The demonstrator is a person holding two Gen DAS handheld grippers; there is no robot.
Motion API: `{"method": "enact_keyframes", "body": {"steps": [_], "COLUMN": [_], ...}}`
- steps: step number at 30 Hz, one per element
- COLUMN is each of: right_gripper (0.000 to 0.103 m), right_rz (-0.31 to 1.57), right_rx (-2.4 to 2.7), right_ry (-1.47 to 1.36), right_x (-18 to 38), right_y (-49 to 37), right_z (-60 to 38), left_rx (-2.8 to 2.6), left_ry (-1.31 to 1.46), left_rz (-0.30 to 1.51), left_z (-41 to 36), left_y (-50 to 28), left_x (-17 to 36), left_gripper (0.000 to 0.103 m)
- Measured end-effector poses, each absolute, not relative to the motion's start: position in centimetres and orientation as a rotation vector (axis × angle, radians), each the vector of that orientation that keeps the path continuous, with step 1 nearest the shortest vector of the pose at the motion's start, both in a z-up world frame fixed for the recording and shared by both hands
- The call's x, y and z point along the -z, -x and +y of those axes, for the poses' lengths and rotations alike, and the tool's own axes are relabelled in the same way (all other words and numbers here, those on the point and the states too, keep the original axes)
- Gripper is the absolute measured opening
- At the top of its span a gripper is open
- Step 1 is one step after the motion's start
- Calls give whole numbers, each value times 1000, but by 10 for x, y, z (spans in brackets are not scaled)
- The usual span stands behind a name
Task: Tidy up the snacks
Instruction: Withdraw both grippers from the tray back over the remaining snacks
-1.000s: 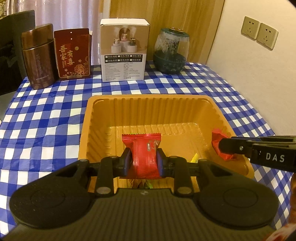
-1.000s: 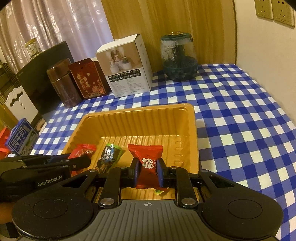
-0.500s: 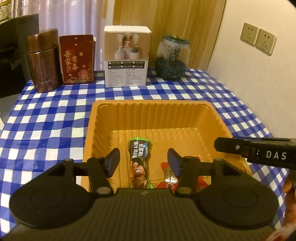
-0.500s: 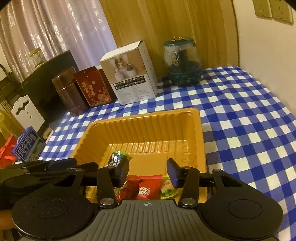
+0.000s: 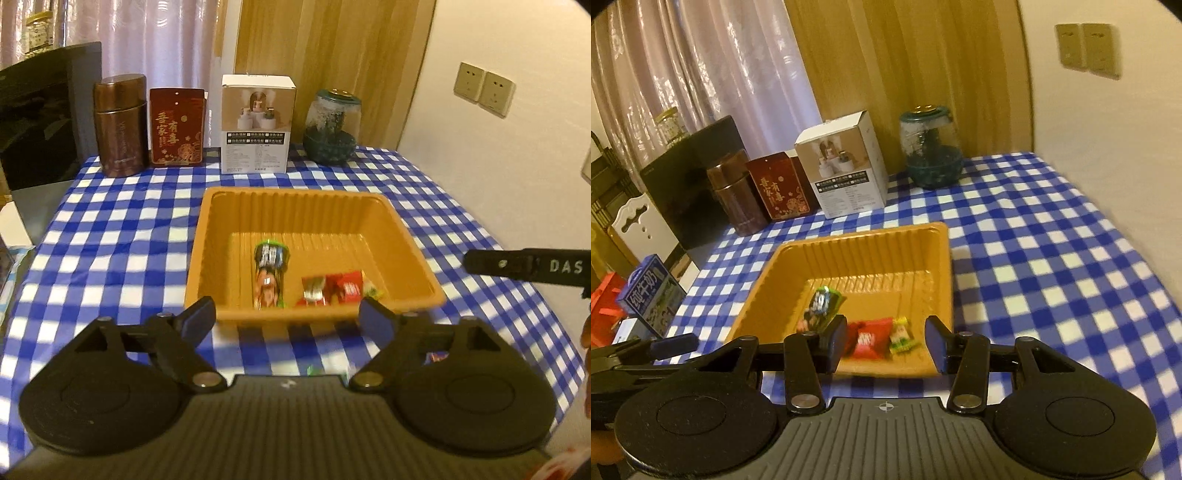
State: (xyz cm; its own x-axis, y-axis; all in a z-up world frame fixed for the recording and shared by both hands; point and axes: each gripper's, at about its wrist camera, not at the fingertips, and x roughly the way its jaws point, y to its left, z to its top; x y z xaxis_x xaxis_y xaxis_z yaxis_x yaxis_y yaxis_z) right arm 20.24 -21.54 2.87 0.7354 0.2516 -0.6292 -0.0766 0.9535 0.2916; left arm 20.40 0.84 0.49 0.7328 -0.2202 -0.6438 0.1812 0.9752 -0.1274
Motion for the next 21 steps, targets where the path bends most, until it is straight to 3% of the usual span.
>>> {"method": "enact_keyframes", "body": {"steps": [21], "right_gripper": [52], "right_rz": [756], "right_rx": [-48], "right_ry": [-261], "right_x": [-23], "right_y": [-65], "right_z": [-254], "left_rx": [234], "left_ry": [93], "left_rz": [770], "left_z": [1], "left_y": [-99], "left_x": [-4], "left_gripper": [90]}}
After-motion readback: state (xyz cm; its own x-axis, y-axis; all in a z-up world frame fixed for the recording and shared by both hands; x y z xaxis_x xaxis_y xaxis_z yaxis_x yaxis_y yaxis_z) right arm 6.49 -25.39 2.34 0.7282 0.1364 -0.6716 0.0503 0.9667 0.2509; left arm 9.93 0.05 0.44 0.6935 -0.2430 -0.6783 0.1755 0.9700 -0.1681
